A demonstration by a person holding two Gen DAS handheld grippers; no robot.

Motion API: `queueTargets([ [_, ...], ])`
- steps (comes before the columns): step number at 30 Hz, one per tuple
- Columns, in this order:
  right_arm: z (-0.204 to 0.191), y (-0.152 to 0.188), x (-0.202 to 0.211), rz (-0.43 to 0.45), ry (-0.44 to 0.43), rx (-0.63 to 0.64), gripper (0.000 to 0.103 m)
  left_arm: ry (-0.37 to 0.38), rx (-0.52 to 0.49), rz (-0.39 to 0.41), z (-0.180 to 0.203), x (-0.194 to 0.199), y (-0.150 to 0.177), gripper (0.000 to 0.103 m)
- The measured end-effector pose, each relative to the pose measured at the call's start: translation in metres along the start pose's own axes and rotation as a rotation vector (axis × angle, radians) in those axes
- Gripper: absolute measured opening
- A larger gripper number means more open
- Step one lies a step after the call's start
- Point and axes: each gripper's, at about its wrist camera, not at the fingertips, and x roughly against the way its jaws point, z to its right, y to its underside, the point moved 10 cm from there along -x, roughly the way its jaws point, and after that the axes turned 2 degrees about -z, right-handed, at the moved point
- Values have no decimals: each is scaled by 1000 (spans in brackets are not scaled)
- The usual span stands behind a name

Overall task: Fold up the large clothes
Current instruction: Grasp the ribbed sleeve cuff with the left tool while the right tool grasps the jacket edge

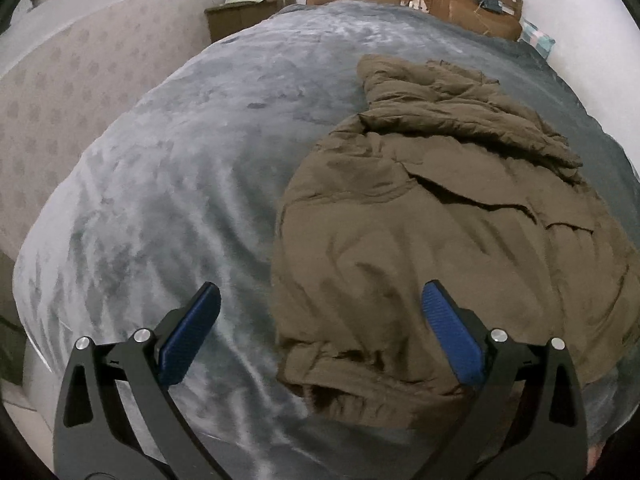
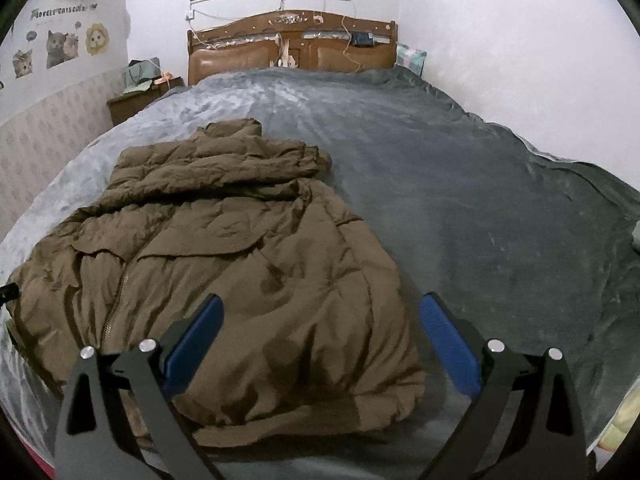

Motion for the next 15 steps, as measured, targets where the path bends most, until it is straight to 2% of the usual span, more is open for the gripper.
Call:
queueTargets([
  [3,2,3,-1,-9,-7,-7,97,-2,-22,1,3,-3,-2,97],
  [4,4,4,-2,-10,-6,-8,96,5,-28,-8,5,-6,-2,90],
  [5,5,6,-2,-15,-5,-10,88,16,-36,-23,8,-9,0,86],
  [6,7,9,-4,-24,-9,-14,76,27,-46,-36,11,-13,2,77],
  [7,8,11,-5,-34,-10,-20,70,33,-53,-44,13,-16,4,65],
  [9,14,19,-10,-64,-19,-41,55,44,-62,-64,17,-23,10,51],
  [13,22,36,-19,-117,-26,-54,37,6,-87,-63,14,-29,25,40],
  [15,24,50,-27,-159,-21,-41,30,20,-75,-81,8,-33,35,39],
])
